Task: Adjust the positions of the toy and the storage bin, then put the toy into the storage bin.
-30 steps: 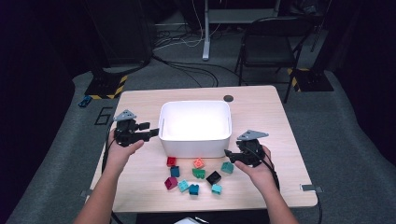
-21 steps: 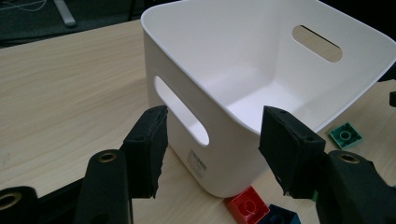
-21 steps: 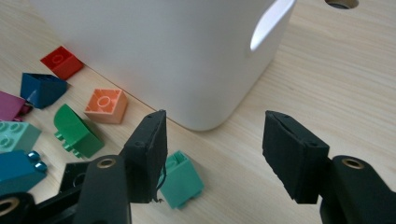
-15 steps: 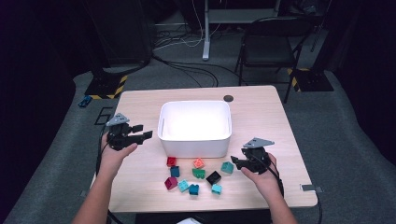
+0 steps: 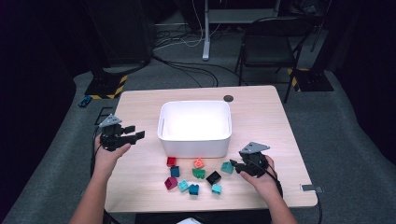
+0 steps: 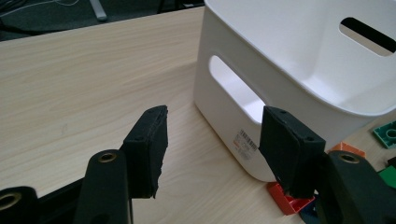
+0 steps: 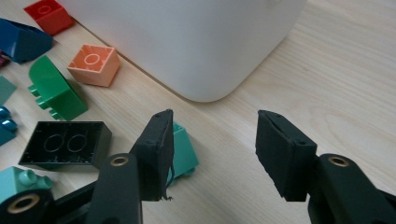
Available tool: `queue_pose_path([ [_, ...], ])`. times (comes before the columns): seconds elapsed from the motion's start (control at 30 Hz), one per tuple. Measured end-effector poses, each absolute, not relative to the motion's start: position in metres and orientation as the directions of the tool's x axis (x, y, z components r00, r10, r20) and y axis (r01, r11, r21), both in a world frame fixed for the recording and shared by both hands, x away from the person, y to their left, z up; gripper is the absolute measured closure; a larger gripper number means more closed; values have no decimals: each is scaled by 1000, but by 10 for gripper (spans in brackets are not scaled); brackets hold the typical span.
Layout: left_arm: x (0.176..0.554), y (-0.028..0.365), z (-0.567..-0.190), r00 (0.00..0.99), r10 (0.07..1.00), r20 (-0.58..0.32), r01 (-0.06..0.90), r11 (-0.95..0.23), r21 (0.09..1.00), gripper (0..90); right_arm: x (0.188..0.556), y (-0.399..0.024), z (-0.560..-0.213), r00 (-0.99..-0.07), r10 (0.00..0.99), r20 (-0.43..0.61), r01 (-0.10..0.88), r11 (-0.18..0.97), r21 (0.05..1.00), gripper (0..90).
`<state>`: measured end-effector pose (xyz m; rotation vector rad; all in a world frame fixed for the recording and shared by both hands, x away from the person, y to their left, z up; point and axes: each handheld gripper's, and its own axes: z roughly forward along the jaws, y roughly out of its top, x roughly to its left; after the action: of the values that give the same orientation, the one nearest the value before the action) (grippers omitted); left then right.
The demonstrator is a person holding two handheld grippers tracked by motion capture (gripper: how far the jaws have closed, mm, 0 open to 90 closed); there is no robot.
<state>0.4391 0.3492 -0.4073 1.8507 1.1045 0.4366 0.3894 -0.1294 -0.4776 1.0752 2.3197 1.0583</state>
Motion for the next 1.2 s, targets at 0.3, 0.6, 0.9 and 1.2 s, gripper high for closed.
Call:
queue_pose_path([
  [0.3,438,363,-405,497,853,-162,515,-139,846,413,389,-120,-485,-708,706,27,490,463,739,470],
  [0.6,438,365,-406,489,858,-158,517,-140,845,413,392,-112,-495,-734,678,37,491,492,719,461],
  [0.9,438,366,-407,489,858,-161,521,-139,842,413,397,-108,-505,-740,673,18,486,515,706,499],
  [1.2,438,367,-409,486,858,-167,524,-134,841,413,400,-111,-505,-724,689,35,514,505,693,583],
])
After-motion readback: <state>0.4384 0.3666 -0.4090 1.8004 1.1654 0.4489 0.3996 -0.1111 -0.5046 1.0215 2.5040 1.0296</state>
